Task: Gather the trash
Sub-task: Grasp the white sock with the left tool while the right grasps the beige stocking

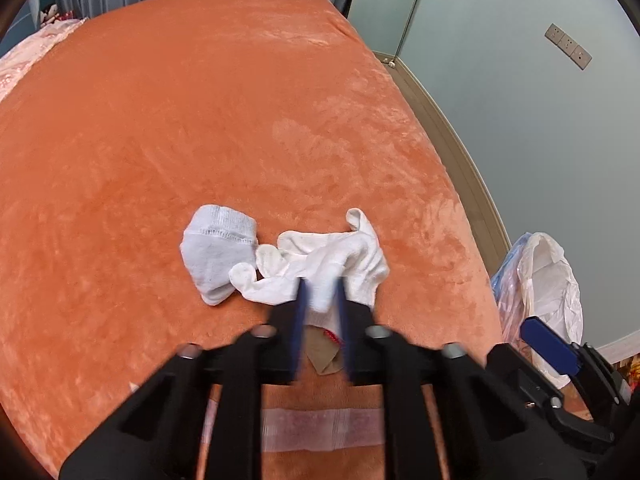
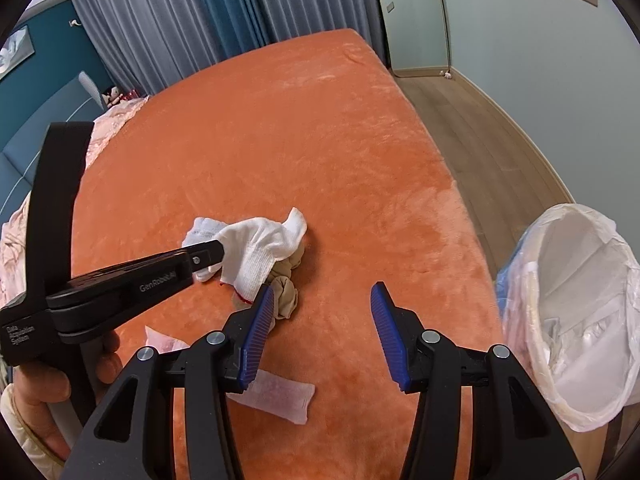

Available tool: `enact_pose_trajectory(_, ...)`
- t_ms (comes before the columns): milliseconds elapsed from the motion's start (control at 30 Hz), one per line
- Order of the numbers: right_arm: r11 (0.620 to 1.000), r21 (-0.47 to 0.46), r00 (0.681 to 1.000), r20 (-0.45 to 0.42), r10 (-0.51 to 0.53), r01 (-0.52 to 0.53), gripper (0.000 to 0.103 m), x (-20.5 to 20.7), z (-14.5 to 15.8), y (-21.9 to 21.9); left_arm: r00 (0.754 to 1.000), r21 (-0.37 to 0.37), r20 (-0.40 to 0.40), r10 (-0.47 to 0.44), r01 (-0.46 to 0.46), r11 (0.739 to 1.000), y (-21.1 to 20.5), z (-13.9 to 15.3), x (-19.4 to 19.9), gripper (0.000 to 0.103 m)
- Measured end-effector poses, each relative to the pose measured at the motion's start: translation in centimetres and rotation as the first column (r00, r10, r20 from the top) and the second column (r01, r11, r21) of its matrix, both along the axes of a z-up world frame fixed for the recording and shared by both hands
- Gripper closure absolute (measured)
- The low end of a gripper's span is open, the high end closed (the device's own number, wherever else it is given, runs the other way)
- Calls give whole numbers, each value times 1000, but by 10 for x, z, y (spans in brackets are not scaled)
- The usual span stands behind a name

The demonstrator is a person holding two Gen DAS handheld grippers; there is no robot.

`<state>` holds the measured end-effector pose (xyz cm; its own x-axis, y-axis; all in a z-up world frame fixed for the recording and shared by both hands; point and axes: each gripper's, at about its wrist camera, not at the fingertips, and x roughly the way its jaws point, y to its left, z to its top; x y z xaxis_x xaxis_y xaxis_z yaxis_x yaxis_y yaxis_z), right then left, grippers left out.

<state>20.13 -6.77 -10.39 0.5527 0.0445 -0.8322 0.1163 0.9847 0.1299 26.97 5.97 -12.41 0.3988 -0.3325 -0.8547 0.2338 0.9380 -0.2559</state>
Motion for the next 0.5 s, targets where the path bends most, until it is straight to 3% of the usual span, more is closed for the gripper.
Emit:
enact_pose_trajectory(267,999,21,998,-38,41,-41,53,24,-26,24,994,-104,32,106,-102,989,44,22,-3,99)
enact_pose_trajectory(500,996,67,994,-82,69,-64,53,45,-53,41,984,-100,35,175,-171,980,81,29,-6,99)
